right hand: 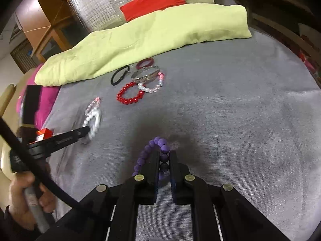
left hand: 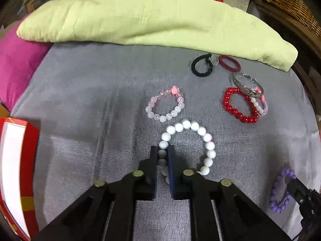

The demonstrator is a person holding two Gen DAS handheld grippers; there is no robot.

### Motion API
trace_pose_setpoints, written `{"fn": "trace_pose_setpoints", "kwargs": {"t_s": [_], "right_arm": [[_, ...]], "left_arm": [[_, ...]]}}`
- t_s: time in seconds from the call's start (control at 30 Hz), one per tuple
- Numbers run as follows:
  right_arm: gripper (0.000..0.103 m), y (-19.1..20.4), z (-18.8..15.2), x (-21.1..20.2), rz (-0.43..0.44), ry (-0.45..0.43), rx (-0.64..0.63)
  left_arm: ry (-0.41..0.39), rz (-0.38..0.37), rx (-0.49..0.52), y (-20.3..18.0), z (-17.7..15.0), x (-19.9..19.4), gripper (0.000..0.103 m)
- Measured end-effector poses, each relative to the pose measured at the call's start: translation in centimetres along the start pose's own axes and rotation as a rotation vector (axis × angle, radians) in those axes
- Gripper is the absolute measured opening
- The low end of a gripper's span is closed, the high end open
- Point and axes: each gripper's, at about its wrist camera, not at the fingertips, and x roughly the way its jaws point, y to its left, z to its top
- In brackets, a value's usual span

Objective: Organize jewelry
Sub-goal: 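Grasp the white bead bracelet with the left tool while the right tool grasps the purple bead bracelet, then carry both bracelets to the red-rimmed tray and open both tools to release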

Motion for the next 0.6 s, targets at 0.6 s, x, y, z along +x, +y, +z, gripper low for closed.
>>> {"fn": "trace_pose_setpoints", "kwargs": {"t_s": [0.6], "right_arm": [[0.01, 2.9, -1.6, -1.5, 0.054, -0.037, -0.073]], "left_arm": [[-0.189, -0.052, -0.059, 6.8, -9.2, -10.9, 0.01]]}}
